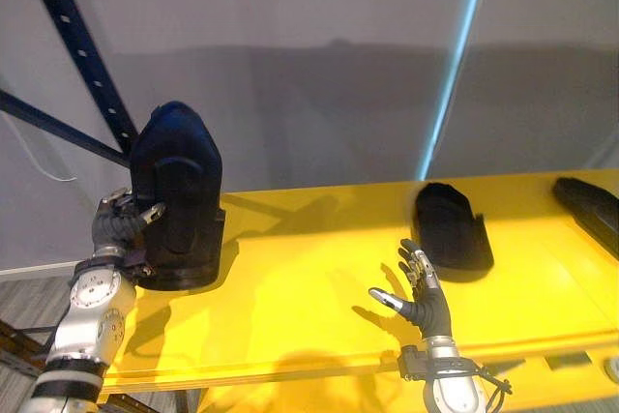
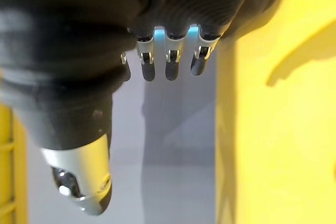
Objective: Walk over and take plastic housings, then place them on the shelf
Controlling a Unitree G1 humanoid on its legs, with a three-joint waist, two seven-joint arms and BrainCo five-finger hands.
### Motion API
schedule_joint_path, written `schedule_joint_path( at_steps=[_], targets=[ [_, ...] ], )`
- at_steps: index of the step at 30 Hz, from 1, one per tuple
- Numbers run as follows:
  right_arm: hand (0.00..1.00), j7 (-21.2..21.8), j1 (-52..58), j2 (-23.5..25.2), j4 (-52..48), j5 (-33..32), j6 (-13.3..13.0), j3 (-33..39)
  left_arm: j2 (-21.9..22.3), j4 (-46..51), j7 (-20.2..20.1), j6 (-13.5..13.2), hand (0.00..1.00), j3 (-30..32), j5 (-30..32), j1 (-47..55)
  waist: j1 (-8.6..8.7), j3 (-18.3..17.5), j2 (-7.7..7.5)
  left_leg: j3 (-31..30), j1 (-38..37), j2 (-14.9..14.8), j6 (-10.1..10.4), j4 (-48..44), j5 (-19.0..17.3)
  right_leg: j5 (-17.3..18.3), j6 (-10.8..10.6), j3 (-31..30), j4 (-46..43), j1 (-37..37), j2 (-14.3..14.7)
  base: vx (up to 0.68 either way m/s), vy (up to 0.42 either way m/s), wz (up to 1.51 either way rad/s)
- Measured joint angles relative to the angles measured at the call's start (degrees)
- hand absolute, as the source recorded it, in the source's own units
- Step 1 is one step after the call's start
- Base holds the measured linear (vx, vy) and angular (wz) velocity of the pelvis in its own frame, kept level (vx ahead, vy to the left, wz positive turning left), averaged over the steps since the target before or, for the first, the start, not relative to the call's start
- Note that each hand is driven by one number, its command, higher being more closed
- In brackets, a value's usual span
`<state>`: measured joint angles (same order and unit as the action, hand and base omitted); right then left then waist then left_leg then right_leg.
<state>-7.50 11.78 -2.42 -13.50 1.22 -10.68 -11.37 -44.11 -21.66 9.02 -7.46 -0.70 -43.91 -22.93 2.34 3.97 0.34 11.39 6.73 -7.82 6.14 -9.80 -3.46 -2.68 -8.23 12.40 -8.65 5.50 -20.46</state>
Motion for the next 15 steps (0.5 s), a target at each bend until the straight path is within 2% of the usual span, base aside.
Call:
schedule_joint_path(
  at_steps=[1,2,3,5,7,10,15],
  targets=[
    [0.00,0.0,0.0,-0.1,0.7,0.2,0.1,-0.5,-0.1,-1.0,-0.2,0.0,1.00,-1.1,-0.7,-1.1,0.31,0.2,0.17,0.2,0.2,-0.4,-0.3,0.2,0.3,1.3,-0.4,-2.0,-0.5,0.8,1.1,-0.10,-0.072,-0.35],
    [0.00,0.0,0.4,-0.3,1.4,0.9,1.0,-2.2,-0.1,-3.1,-0.7,0.6,1.00,-3.9,-2.4,-3.3,1.11,0.6,0.19,-0.5,0.1,-0.7,0.0,1.0,1.2,5.8,-1.7,-6.6,-1.7,1.3,4.3,-0.06,-0.136,-0.08],
    [0.00,0.1,0.8,-1.7,1.3,1.4,1.0,-4.0,0.1,-4.5,-1.4,1.6,1.00,-6.1,-3.6,-4.4,2.70,1.2,0.63,-1.0,-0.2,-1.2,0.9,1.8,2.4,6.5,-2.0,-8.8,-2.3,1.5,5.6,-0.05,-0.146,-0.01],
    [0.00,0.1,1.7,-3.9,1.2,1.6,1.1,-6.0,0.1,-4.5,-2.5,2.4,1.00,-8.7,-4.6,-5.7,3.11,2.5,1.91,-1.1,-1.0,-2.1,1.5,4.2,4.0,6.2,-1.9,-8.7,-1.9,1.7,7.0,-0.03,-0.117,-0.03],
    [0.00,0.1,2.3,-6.0,1.1,2.3,1.2,-6.9,-0.1,-4.1,-3.1,2.7,1.00,-10.0,-7.1,-6.8,2.86,2.7,2.57,-1.2,-0.7,-3.1,1.4,6.5,5.2,5.1,-1.2,-8.7,-0.1,2.4,8.3,0.00,-0.093,-0.14],
    [0.00,0.2,2.3,-6.9,-1.0,3.6,1.1,-7.6,-0.9,-4.0,-2.5,2.6,1.00,-10.6,-11.7,-7.9,2.74,3.2,2.00,-0.6,0.8,-4.2,2.6,7.9,6.3,3.4,-0.9,-8.8,2.6,3.6,9.7,0.03,-0.029,-0.11],
    [0.00,0.3,2.3,-8.7,-3.9,3.6,0.5,-9.6,-2.2,-4.6,0.7,2.8,1.00,-14.7,-14.0,-9.0,2.84,5.4,1.11,-1.5,2.2,-4.2,2.5,8.5,7.1,3.0,-0.9,-8.3,3.4,4.4,9.7,0.03,0.009,0.06]
  ],
)
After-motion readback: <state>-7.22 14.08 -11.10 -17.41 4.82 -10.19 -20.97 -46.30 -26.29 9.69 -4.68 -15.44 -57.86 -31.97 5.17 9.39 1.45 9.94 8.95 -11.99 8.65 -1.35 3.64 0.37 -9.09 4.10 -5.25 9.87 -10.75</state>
